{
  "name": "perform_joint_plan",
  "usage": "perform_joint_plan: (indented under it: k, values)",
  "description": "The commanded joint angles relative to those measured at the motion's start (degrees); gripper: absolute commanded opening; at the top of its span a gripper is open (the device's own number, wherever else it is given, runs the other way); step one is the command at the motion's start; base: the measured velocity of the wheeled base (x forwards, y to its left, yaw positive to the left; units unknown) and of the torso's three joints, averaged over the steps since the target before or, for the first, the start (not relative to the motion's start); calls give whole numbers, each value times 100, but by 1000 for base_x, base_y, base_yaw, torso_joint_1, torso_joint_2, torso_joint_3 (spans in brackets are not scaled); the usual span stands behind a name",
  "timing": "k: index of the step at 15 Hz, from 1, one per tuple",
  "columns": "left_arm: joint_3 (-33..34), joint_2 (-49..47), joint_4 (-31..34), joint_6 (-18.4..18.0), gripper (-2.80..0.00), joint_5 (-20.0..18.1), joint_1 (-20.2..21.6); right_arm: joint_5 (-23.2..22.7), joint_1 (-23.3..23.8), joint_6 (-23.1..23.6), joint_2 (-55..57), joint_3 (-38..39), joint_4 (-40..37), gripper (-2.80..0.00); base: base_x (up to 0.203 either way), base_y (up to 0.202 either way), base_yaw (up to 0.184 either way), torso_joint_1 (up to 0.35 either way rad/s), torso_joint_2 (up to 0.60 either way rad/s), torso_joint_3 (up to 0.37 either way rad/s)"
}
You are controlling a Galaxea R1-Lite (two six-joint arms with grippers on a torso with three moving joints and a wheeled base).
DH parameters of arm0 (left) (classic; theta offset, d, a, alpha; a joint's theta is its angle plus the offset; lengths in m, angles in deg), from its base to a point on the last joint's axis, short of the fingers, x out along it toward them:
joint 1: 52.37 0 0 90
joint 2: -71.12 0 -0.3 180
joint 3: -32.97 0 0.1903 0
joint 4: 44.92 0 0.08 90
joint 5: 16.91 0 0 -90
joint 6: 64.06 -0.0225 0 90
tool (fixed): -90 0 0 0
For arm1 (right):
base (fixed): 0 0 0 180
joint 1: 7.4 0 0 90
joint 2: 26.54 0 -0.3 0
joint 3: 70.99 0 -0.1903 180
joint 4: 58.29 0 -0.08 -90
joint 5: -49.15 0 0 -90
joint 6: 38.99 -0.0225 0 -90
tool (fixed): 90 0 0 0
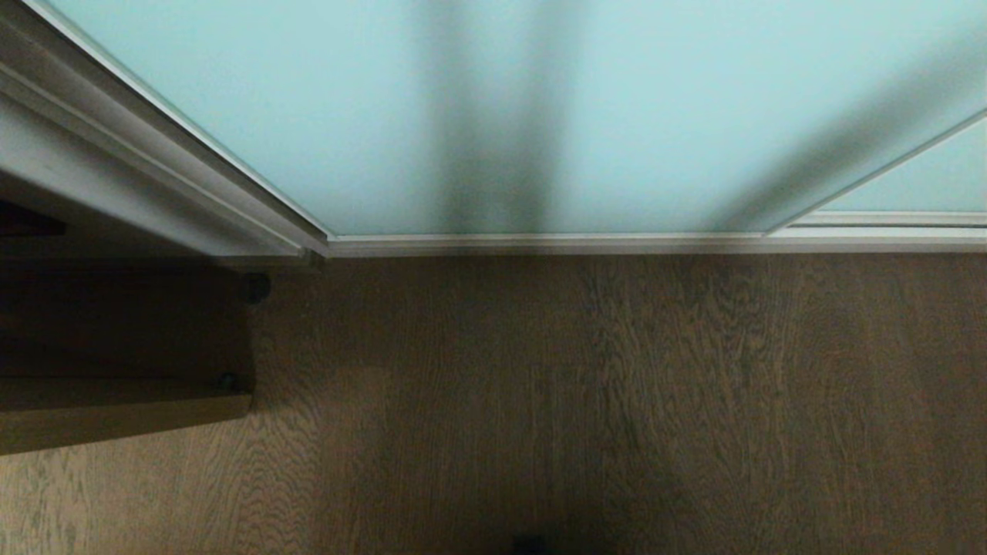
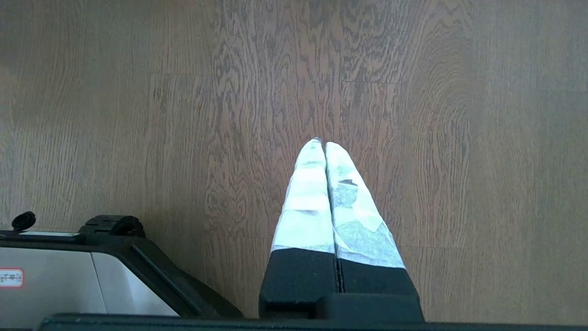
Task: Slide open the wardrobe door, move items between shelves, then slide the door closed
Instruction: Open the door
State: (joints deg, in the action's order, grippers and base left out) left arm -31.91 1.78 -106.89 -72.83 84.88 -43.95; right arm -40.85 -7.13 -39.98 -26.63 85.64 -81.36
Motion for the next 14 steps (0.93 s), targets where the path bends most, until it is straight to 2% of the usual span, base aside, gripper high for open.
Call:
perform_joint_plan:
  k: [1,5,11,14]
  values:
    - [-217,-74,-53,-2,-280,5,1,3,0,2,1,7,5,-280,0,0,0,0,0,0]
    - [-522,-104,-53,-68,-280,-36,1,0,0,2,1,0,5,-280,0,0,0,0,0,0]
    - [-532,17,-53,-125,-280,-488,-7,0,0,0,1,0,5,-280,0,0,0,0,0,0]
    - [-568,-167,-53,-114,-280,-563,-29,0,0,-6,1,0,5,-280,0,0,0,0,0,0]
